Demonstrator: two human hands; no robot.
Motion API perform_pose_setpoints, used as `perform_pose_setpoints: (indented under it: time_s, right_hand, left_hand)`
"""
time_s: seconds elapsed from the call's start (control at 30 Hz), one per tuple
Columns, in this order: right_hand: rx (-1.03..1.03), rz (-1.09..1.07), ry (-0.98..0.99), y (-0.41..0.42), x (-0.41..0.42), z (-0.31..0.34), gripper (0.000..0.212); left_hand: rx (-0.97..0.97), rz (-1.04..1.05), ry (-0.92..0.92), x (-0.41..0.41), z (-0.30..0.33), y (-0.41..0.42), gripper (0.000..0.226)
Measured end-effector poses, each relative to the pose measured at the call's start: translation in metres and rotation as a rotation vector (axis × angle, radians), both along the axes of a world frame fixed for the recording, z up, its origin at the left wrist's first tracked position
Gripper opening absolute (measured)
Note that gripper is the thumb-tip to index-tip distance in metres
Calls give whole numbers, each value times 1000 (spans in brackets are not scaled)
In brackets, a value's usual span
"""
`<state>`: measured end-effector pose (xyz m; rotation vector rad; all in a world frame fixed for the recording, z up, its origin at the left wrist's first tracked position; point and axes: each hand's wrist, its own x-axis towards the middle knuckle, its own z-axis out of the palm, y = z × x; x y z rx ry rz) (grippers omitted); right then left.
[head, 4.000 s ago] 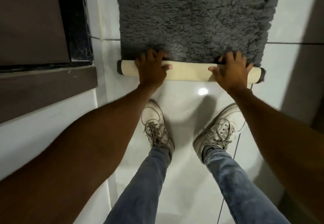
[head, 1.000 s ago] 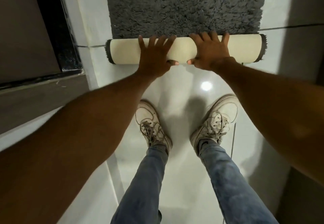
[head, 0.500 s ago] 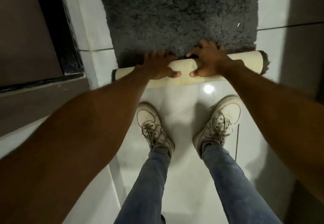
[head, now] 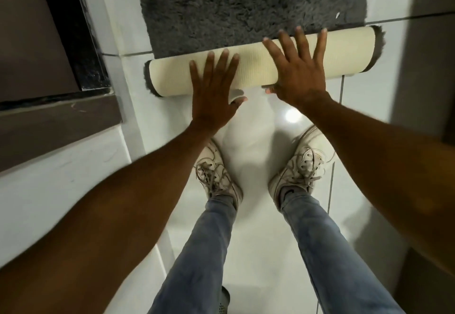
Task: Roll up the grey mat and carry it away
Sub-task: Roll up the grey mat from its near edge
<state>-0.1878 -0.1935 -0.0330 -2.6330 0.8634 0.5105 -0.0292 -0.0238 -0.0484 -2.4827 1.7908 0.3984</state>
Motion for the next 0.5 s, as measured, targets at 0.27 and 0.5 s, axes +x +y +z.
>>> perform_pose_setpoints:
  time_s: [0.27, 0.5]
  right_hand:
    - [117, 37, 226, -59, 50, 8, 105]
    - [591, -28, 558, -91, 80, 17, 127]
  left_hand:
    - [141, 42, -19, 41, 13, -67, 84]
    - [487, -32, 227, 74, 28, -108, 104]
